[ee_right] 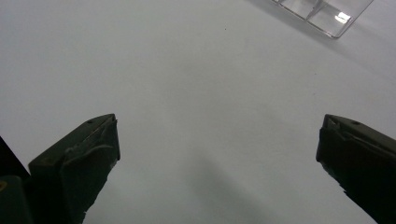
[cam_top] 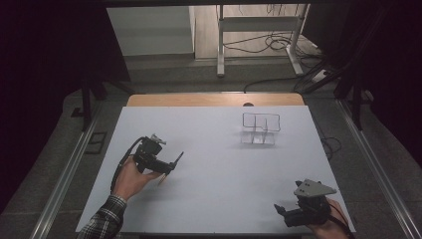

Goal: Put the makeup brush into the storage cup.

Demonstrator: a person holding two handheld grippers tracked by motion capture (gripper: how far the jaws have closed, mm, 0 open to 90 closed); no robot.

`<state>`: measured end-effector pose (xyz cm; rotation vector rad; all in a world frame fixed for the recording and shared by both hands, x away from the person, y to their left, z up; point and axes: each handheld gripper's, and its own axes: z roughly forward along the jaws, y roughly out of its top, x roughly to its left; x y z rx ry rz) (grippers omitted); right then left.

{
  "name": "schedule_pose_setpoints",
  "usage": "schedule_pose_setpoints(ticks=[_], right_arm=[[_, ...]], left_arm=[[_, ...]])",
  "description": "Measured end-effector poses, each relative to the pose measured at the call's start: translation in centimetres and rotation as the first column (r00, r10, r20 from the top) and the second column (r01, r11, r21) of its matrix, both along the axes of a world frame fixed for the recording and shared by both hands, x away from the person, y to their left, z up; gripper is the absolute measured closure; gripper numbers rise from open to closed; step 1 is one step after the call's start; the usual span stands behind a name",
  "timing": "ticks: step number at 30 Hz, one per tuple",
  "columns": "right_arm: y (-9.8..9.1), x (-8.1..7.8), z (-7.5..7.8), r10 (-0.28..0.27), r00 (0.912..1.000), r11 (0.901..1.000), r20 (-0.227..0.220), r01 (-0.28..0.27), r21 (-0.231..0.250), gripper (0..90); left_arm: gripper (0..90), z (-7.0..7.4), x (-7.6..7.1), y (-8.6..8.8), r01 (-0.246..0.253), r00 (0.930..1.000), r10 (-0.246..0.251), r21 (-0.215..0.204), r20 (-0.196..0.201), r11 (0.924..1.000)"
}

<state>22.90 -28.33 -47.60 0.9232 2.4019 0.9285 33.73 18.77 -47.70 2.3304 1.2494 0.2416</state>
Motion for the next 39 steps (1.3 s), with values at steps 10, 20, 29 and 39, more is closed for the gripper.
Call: schedule_pose_setpoints(ticks=[10, 20, 29, 39], right_arm=[[0.0, 0.0, 0.0, -0.004, 1.0000, 1.0000, 0.002, 0.004, 0.007, 0.0], [-0.1, 0.1, 0.0, -0.006, 1.0000, 0.9997, -0.008, 0.006, 0.022, 0.0], [-0.1, 0.1, 0.0, -0.001, 0.9999, 0.9998, -0.013, 0.002, 0.019, 0.0], [0.0, 0.1, -0.1, 0.009, 0.9998, 0.9999, -0.018, -0.008, 0.014, 0.6]], left_arm=[[26.2, -0.5, 0.8, -0.6, 0.015, 0.9991, -0.015, -0.003, -0.039, 0.9999], [48.6, -1.8, 0.8, -0.7, 0.012, 0.9974, -0.012, -0.003, -0.071, 0.9999], [63.7, -2.6, 0.8, -0.7, 0.017, 0.9958, -0.017, -0.004, -0.090, 0.9999], [71.6, -3.3, 0.9, -0.9, 0.031, 0.9929, -0.029, 0.015, -0.116, 0.9994]])
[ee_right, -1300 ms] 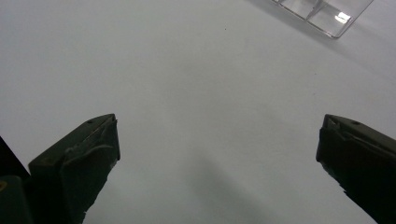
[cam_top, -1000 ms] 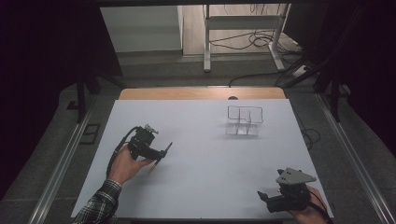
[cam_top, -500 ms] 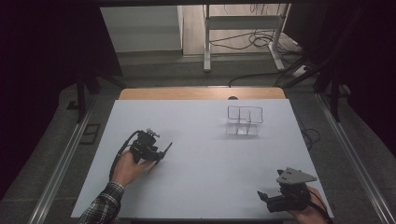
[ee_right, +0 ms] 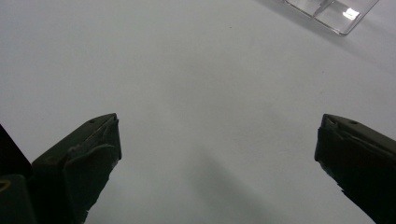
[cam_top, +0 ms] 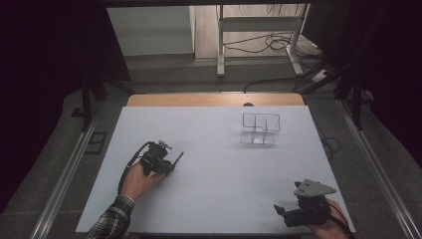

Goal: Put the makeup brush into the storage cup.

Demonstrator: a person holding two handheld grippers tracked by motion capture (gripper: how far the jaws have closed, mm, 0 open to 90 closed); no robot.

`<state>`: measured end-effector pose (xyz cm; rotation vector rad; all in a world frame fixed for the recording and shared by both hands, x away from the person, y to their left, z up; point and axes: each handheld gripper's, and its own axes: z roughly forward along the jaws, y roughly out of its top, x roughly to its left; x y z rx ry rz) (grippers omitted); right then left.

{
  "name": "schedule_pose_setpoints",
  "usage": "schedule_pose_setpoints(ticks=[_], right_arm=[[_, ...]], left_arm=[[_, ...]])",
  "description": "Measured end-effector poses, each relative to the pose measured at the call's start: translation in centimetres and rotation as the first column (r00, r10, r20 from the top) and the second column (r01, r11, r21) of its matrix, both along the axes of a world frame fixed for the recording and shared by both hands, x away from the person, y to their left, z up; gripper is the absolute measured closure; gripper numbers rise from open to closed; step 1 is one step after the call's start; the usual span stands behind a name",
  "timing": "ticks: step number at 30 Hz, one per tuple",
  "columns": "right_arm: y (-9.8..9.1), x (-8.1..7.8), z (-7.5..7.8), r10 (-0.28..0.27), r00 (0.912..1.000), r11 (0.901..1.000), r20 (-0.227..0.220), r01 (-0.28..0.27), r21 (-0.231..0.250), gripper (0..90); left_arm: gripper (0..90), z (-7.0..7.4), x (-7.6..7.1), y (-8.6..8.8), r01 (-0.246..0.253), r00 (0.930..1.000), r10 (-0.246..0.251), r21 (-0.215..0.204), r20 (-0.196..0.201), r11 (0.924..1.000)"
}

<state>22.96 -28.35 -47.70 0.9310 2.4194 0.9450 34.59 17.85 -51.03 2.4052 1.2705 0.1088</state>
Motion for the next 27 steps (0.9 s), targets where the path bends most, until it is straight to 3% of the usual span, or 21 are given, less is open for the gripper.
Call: schedule_pose_setpoints(ticks=[5, 11, 19, 27], right_arm=[[0.0, 0.0, 0.0, 0.003, 1.0000, 1.0000, -0.006, -0.003, 0.002, 1.2], [0.0, 0.0, 0.0, 0.005, 0.9999, 1.0000, -0.009, -0.005, 0.004, 1.4], [0.0, 0.0, 0.0, 0.007, 0.9999, 1.0000, -0.010, -0.007, 0.005, 1.4], [0.0, 0.0, -0.1, 0.007, 0.9998, 0.9999, -0.017, -0.007, 0.007, 1.6]], left_arm=[[75.0, -0.4, 0.1, -0.2, 0.008, 0.9999, -0.007, 0.026, -0.011, 0.9996], [82.1, -0.5, 0.0, 0.1, -0.007, 0.9999, 0.007, 0.017, -0.013, 0.9998], [83.3, -0.5, 0.0, 0.0, 0.004, 1.0000, -0.003, 0.020, -0.006, 0.9998], [83.3, 0.5, -0.4, -0.3, 0.041, 0.9991, -0.042, -0.019, -0.008, 0.9990]])
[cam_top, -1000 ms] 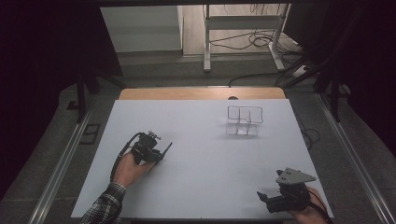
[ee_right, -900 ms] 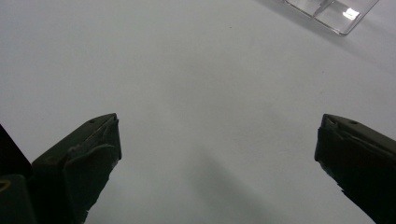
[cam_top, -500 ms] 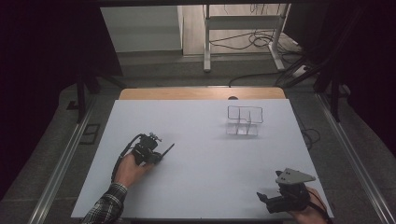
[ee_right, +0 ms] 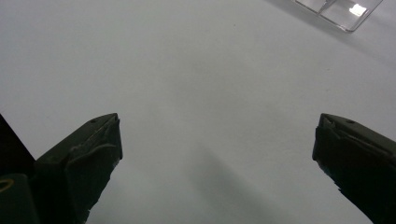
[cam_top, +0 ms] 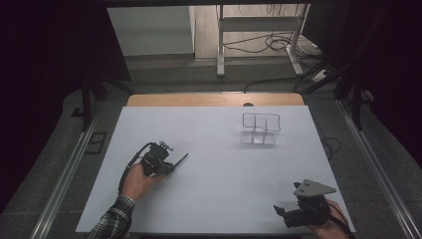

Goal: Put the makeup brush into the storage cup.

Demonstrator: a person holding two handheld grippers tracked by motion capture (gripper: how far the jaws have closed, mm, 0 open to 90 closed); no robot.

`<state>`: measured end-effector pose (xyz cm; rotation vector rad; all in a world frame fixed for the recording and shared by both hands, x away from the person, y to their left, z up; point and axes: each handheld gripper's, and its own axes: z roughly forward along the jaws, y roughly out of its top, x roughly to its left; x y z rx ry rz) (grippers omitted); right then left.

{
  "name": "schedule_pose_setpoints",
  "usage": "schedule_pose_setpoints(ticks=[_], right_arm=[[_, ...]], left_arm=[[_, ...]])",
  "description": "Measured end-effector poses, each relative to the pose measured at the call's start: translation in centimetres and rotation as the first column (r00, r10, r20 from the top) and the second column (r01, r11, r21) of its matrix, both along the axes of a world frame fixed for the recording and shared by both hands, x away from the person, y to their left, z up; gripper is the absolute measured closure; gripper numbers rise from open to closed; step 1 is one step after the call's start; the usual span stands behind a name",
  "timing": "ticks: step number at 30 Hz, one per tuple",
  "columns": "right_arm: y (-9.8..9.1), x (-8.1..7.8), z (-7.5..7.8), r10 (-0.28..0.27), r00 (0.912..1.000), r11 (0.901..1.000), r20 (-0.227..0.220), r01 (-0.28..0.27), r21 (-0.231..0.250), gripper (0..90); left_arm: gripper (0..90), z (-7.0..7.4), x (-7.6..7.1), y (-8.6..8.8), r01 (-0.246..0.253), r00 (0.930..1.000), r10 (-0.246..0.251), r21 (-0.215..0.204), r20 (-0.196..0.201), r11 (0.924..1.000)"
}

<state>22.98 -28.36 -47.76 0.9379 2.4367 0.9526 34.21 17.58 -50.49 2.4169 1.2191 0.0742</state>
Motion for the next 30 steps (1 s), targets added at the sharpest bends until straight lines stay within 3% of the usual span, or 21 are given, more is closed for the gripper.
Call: schedule_pose_setpoints(ticks=[15, 30], right_arm=[[0.1, 0.0, -0.1, 0.004, 0.9997, 0.9999, -0.024, -0.004, 0.010, 1.4], [0.1, 0.0, -0.1, 0.002, 0.9997, 1.0000, -0.024, -0.002, 0.007, 1.2]], left_arm=[[83.2, 2.0, -1.5, -1.0, 0.076, 0.9971, -0.076, -0.089, 0.010, 0.9931], [83.2, 2.9, -3.7, -1.7, 0.130, 0.9909, -0.124, -0.132, 0.052, 0.9827]])
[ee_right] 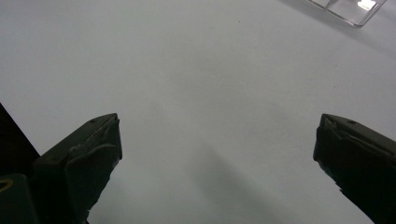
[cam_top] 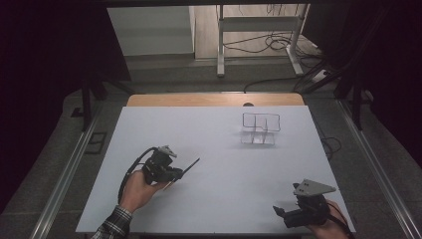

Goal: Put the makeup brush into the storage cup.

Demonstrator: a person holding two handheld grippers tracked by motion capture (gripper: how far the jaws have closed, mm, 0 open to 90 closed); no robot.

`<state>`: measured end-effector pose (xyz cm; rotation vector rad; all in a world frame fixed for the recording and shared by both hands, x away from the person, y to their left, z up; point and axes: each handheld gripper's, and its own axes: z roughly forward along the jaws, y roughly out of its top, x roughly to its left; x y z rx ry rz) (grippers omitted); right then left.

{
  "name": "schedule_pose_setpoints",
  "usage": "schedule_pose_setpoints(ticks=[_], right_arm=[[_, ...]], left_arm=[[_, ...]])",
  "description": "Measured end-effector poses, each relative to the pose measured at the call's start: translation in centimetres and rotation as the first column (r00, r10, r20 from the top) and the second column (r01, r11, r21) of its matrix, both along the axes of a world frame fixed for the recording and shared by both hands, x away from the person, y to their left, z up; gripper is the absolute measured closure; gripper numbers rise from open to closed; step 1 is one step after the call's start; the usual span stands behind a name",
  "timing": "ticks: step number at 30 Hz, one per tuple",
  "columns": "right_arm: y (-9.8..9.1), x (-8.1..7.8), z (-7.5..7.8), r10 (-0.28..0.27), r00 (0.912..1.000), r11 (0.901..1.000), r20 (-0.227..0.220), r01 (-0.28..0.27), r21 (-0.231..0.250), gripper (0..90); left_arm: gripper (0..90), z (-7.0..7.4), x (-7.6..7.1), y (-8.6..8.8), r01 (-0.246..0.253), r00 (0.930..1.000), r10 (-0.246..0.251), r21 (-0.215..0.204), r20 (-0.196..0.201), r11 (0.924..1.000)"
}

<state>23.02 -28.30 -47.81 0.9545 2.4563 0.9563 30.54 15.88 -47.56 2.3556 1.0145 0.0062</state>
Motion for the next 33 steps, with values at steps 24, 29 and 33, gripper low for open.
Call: schedule_pose_setpoints(ticks=[24, 29, 33], right_arm=[[0.0, 0.0, 0.1, 0.031, 0.9995, 0.9994, -0.004, -0.031, 0.017, 0.8], [0.2, -0.1, 0.1, 0.051, 0.9987, 0.9987, 0.003, -0.051, 0.007, 1.1], [0.5, -0.2, 0.1, 0.057, 0.9984, 0.9984, -0.001, -0.057, 0.002, 1.3]], left_arm=[[83.2, -0.2, -3.0, -0.3, 0.015, 0.9995, -0.013, -0.066, 0.028, 0.9977], [83.2, -0.3, -3.6, -0.7, 0.021, 0.9994, -0.020, -0.071, 0.027, 0.9972], [83.2, -0.3, -4.3, -0.9, 0.033, 0.9990, -0.030, -0.071, 0.032, 0.9969]])
